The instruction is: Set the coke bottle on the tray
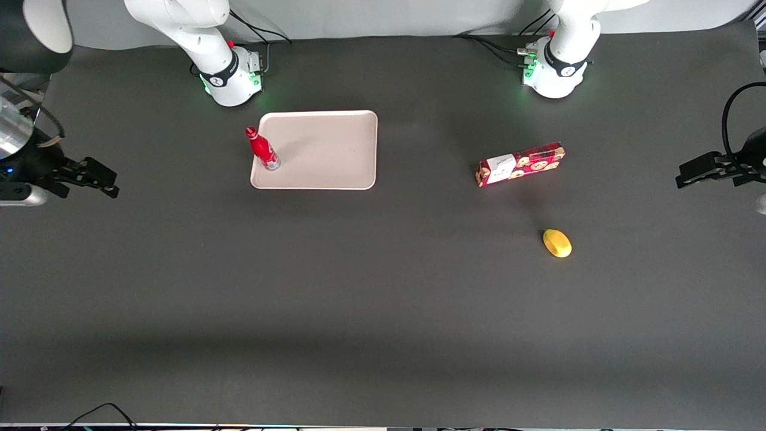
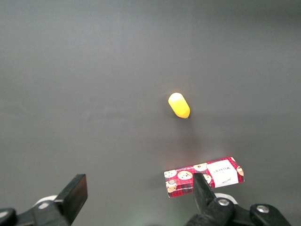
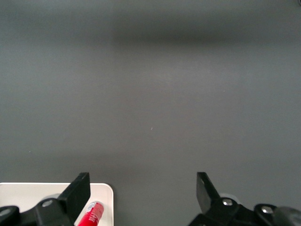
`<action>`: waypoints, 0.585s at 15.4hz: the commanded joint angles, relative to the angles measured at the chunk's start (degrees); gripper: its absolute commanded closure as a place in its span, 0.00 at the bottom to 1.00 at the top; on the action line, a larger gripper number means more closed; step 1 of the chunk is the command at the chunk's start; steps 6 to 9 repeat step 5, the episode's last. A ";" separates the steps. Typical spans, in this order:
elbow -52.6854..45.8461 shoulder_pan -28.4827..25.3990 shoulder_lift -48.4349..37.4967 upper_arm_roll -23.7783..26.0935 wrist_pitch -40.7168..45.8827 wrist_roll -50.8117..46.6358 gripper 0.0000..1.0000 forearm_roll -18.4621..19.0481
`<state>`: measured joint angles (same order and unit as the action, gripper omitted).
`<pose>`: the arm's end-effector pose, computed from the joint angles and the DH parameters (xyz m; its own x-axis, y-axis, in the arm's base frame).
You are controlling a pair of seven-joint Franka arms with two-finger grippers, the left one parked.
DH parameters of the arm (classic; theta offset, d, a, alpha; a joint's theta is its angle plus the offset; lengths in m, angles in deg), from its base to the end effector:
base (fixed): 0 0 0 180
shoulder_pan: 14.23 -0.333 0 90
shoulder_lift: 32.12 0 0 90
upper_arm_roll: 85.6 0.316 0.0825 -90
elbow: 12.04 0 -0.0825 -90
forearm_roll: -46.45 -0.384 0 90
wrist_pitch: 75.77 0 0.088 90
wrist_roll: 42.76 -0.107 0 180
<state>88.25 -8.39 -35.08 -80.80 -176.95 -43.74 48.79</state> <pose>0.5524 -0.0126 0.5848 0.9973 -0.0271 0.0675 -0.0301 -0.9986 0.0437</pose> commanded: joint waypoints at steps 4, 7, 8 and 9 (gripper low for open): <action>-5.63 0.92 3.93 0.12 2.92 3.97 0.00 -0.32; -5.55 0.92 3.93 0.12 2.92 3.97 0.00 -0.32; -5.55 0.92 3.93 0.12 2.92 3.97 0.00 -0.32; -5.55 0.92 3.93 0.12 2.92 3.97 0.00 -0.32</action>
